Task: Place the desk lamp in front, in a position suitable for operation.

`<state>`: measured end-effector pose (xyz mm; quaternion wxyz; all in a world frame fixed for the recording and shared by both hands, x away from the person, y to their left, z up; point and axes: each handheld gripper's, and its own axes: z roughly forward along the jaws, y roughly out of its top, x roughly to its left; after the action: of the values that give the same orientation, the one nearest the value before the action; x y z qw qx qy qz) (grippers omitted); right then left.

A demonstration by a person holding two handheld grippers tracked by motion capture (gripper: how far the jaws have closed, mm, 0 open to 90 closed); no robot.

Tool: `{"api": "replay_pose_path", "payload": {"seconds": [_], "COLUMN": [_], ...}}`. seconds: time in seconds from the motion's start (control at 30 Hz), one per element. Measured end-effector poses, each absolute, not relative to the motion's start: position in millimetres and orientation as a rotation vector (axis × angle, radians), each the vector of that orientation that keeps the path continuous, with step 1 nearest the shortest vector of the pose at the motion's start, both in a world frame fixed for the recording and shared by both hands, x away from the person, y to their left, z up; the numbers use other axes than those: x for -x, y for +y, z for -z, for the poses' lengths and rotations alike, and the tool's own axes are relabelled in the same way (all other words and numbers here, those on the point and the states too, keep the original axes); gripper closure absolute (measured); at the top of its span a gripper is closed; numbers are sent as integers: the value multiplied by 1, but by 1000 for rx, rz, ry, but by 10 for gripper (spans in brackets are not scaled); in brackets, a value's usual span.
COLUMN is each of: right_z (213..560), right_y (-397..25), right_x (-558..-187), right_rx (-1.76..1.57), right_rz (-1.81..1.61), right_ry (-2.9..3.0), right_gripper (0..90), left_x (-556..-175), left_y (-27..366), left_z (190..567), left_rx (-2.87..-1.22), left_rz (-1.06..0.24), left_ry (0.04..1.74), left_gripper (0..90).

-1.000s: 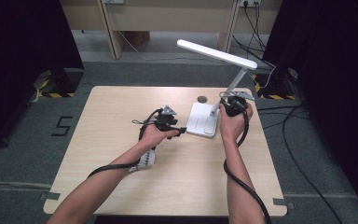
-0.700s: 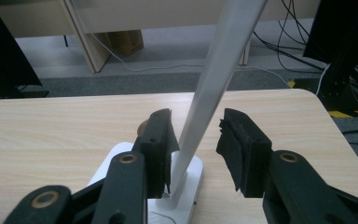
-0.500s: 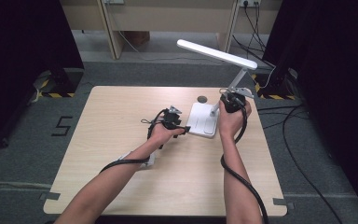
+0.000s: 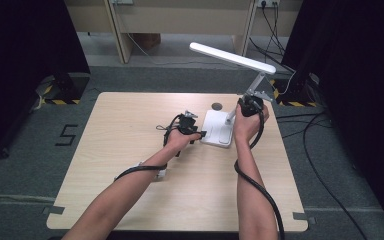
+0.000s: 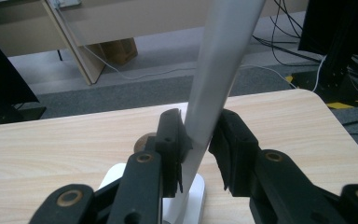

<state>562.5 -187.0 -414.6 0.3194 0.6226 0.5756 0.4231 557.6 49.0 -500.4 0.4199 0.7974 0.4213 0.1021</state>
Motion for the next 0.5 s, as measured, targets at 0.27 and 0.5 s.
{"api": "replay_pose_path", "payload": {"seconds": [0.27, 0.5], "right_z": [416, 416], "right_y": [-185, -185], "right_x": [-567, -570], "right_rx": [-1649, -1678], "right_rz": [-1121, -1149], "right_ry": [1503, 1500], "right_gripper": [729, 747], "left_x": [-562, -564], "left_y": [38, 34], "left_z": [505, 503], "left_rx": [-1990, -2000], "left_rz": [-207, -175], "left_ry": [1093, 1113], "left_gripper": [541, 560]}}
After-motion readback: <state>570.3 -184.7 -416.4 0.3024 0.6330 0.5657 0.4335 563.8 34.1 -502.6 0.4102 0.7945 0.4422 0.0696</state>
